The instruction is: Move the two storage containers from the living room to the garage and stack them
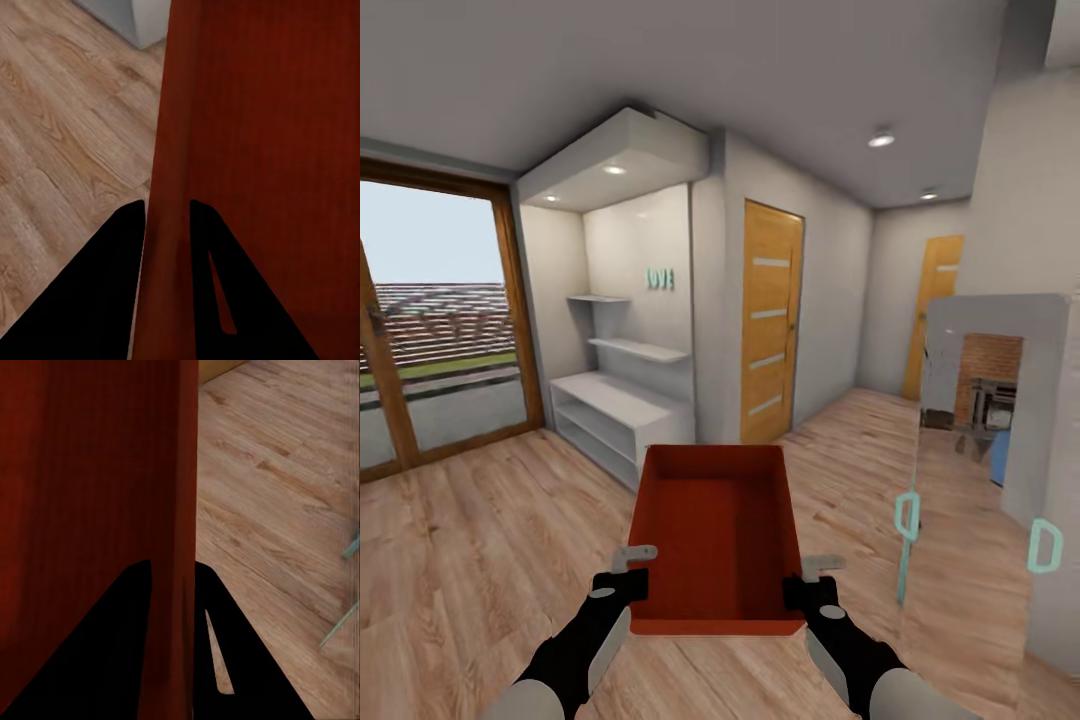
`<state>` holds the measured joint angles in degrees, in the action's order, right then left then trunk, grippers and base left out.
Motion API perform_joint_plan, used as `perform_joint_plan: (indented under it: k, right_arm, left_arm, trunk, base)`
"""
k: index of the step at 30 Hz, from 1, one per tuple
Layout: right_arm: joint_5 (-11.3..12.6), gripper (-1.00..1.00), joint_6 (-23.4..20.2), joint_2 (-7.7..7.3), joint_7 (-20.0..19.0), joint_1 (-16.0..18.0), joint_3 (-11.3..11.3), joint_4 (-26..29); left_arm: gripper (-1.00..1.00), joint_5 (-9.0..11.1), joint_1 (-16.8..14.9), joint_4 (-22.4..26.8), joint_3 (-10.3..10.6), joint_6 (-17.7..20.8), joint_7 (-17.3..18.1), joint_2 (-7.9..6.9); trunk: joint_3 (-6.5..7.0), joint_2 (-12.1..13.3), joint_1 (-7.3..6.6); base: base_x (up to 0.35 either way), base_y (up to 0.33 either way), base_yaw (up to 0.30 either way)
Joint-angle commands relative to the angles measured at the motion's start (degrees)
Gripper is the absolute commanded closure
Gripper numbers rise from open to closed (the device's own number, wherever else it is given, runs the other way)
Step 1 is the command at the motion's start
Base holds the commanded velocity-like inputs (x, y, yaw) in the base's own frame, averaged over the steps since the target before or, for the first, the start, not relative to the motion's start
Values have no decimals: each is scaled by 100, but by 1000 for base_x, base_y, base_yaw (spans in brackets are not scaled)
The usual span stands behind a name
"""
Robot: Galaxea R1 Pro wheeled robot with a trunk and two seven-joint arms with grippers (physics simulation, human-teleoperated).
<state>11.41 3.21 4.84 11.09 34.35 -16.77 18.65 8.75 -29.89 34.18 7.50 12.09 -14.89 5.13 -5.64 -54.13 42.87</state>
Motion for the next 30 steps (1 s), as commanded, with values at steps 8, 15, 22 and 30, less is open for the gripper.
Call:
perform_joint_plan:
  k: [8,15,22,30]
  right_arm:
    - [19,100,13,-1,16,10,42,77]
    - [19,100,13,-2,16,10,42,77]
    - [19,100,13,-7,16,10,42,77]
    - [19,100,13,-2,16,10,42,77]
  left_arm:
    - [100,-5,1,9,-389,48,-208,-371]
    - [100,-5,1,18,-389,48,-157,-372]
    - [100,-5,1,18,-389,48,-146,-372]
    - [100,-5,1,18,-389,48,-146,-373]
  trunk:
    - [-9,-7,5]
    - [-9,-7,5]
    - [-9,-7,5]
    - [-9,-7,5]
  base:
    - [326,2,-287]
    - [318,140,-287]
    - [300,219,-287]
    - [295,231,-287]
